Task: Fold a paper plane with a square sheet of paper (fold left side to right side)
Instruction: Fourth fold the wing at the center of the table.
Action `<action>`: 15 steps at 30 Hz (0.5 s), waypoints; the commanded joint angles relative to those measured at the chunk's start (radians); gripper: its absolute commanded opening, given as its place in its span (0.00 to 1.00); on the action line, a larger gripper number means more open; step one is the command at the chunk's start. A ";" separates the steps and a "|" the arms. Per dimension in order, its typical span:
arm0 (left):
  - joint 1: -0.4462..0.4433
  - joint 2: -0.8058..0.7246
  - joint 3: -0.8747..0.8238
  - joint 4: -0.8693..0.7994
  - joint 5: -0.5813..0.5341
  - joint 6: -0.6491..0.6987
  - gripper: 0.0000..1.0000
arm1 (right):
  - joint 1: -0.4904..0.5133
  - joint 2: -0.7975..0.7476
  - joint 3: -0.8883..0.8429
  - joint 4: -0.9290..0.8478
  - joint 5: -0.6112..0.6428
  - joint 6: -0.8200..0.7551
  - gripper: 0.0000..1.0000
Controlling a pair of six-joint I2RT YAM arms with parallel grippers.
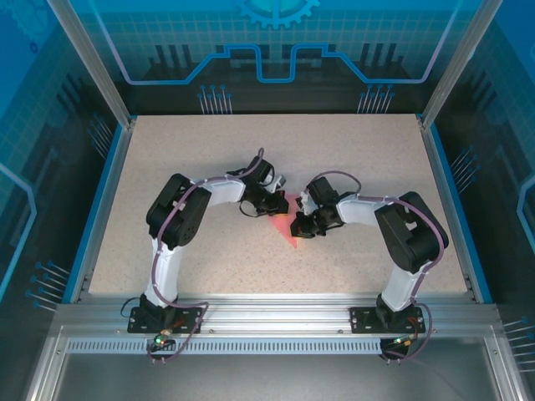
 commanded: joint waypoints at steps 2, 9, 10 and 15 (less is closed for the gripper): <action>0.012 0.010 0.034 0.002 -0.014 0.037 0.02 | 0.020 0.042 -0.076 -0.162 0.055 -0.011 0.00; 0.032 -0.075 0.063 -0.011 0.074 0.039 0.16 | 0.020 -0.029 -0.052 -0.075 -0.019 -0.003 0.02; 0.038 -0.096 0.065 -0.011 0.086 0.039 0.19 | 0.019 -0.048 -0.046 -0.064 -0.023 -0.006 0.04; 0.088 -0.210 0.032 -0.010 0.099 0.036 0.33 | 0.012 -0.164 -0.037 -0.050 0.017 -0.014 0.20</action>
